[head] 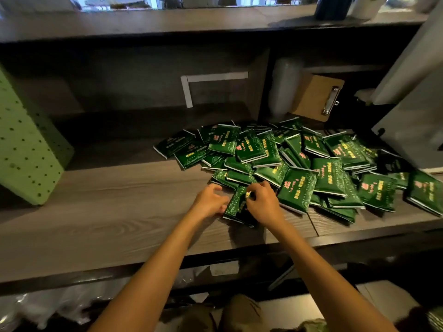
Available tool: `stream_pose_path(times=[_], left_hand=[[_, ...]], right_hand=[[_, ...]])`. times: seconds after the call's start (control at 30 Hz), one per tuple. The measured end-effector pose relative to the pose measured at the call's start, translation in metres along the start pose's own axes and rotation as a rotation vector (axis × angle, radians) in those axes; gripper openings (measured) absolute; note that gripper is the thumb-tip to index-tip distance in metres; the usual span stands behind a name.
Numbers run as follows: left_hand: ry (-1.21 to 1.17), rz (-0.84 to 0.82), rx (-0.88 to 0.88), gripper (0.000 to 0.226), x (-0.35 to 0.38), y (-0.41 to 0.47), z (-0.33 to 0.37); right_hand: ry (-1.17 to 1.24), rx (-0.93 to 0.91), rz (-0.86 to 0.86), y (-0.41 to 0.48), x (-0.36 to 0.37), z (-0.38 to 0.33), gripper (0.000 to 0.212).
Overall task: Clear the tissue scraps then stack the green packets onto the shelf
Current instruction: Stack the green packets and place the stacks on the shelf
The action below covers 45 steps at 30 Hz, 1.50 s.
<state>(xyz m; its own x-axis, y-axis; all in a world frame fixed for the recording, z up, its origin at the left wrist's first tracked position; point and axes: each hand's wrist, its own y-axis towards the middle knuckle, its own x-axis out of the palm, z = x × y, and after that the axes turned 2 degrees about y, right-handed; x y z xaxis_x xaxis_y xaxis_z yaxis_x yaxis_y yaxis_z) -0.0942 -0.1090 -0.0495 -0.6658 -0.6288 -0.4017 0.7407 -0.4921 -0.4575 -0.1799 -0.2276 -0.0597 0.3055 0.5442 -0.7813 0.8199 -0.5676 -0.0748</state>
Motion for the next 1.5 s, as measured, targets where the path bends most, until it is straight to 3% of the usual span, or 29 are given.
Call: stream_pose_path(times=[0.1,0.23,0.3,0.4,0.6,0.83,1.0,1.1,1.17,1.23,1.3,1.37,1.5], left_hand=[[-0.002,0.014,0.055,0.042,-0.01,0.012,-0.005],[0.169,0.009,0.122,0.043,-0.018,0.019,-0.014],[0.174,0.044,0.144,0.061,-0.018,0.021,-0.022],[0.128,0.117,0.19,0.067,-0.024,0.02,-0.028],[0.049,0.22,0.253,0.041,-0.042,0.007,-0.045],[-0.209,0.559,0.359,0.044,-0.073,0.011,-0.045],[-0.335,0.56,0.389,0.047,-0.095,0.023,-0.033],[-0.324,0.496,0.418,0.045,-0.101,0.034,-0.026],[-0.309,0.495,0.438,0.038,-0.103,0.047,-0.023],[-0.295,0.602,0.438,0.022,-0.105,0.065,-0.023],[-0.219,0.765,0.407,0.006,-0.111,0.084,-0.026],[0.081,0.833,0.336,0.021,-0.115,0.101,-0.03],[0.627,0.606,0.295,0.049,-0.11,0.125,-0.039]], right_hand=[[0.15,-0.049,0.034,0.005,0.008,0.0,0.037],[0.404,-0.086,0.016,0.011,0.02,-0.008,0.04],[0.457,-0.132,0.007,0.014,0.027,-0.011,0.04],[0.424,-0.224,-0.03,0.021,0.031,-0.015,0.038],[0.325,-0.402,-0.045,0.032,0.034,-0.022,0.023],[0.2,-0.582,-0.068,0.043,0.038,-0.052,0.037],[0.282,-0.489,-0.222,0.065,0.035,-0.078,0.042],[0.269,-0.414,-0.317,0.074,0.037,-0.085,0.027],[0.269,-0.372,-0.339,0.077,0.04,-0.085,0.022],[0.314,-0.328,-0.31,0.081,0.043,-0.084,0.031],[0.369,-0.273,-0.197,0.088,0.045,-0.081,0.046],[0.464,-0.223,-0.094,0.098,0.049,-0.078,0.055],[0.608,-0.13,-0.031,0.111,0.052,-0.071,0.043]])
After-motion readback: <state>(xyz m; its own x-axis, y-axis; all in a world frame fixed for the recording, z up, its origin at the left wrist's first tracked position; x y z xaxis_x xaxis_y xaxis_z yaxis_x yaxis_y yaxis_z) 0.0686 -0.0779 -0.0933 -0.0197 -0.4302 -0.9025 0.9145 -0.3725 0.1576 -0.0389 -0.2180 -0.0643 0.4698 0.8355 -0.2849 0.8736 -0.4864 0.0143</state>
